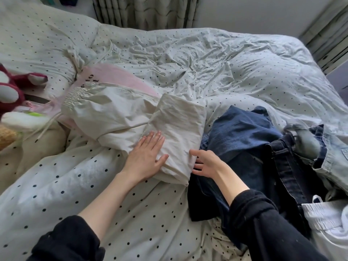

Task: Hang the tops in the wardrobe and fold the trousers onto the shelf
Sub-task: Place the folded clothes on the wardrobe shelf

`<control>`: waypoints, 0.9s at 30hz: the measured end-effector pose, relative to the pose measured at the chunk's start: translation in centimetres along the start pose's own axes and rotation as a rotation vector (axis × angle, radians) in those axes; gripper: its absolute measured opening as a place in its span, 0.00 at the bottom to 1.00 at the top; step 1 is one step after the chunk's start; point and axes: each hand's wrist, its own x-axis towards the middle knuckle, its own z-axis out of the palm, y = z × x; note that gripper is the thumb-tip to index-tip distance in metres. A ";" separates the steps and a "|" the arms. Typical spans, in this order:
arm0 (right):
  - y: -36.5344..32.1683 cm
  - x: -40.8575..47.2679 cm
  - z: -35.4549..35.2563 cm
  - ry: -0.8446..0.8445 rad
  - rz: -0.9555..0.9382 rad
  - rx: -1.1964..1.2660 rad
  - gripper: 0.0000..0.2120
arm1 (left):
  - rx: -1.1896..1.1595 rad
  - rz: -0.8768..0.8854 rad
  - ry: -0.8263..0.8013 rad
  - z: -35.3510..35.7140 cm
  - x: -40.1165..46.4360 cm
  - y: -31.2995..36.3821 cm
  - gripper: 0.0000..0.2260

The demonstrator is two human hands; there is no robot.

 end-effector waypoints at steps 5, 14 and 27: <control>-1.0 -1.7 -0.8 0.025 -0.062 0.051 0.17 | -0.087 -0.005 -0.032 -1.1 -0.6 1.0 0.41; -4.1 -8.5 -4.9 0.317 -0.434 -0.217 0.08 | -0.605 0.061 -0.149 -2.7 -1.4 7.2 0.23; -5.0 -10.9 1.9 0.170 -0.672 -0.435 0.01 | -1.363 -0.165 0.114 -4.8 -3.4 5.6 0.16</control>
